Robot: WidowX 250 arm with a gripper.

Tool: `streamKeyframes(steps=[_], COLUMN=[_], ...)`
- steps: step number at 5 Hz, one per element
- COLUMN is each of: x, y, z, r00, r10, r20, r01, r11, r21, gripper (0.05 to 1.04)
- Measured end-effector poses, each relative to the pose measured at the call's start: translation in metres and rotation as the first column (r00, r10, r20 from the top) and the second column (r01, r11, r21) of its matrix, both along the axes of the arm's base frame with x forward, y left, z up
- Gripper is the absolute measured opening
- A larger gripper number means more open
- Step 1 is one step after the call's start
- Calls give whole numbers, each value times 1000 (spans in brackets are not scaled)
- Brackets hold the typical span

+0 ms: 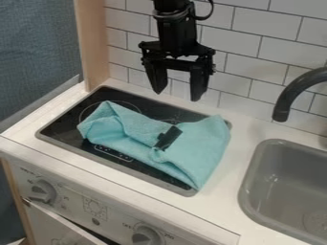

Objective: Fold the cloth from left to right

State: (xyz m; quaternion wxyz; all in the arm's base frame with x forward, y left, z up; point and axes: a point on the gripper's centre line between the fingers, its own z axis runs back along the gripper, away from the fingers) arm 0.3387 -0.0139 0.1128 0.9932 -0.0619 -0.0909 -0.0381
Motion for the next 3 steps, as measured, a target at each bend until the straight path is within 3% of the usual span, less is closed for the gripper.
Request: streamKeyframes(steps=[1, 2, 3], x=[-4, -12, -17], y=[1, 13, 40], z=[-10, -16, -8], r00=[999, 996, 987], r10=[6, 59, 146], r20=[-35, -63, -60], r01=[-6, -55, -141], r11=[1000, 996, 987], r21=[9, 65, 76], gripper=[998, 998, 998])
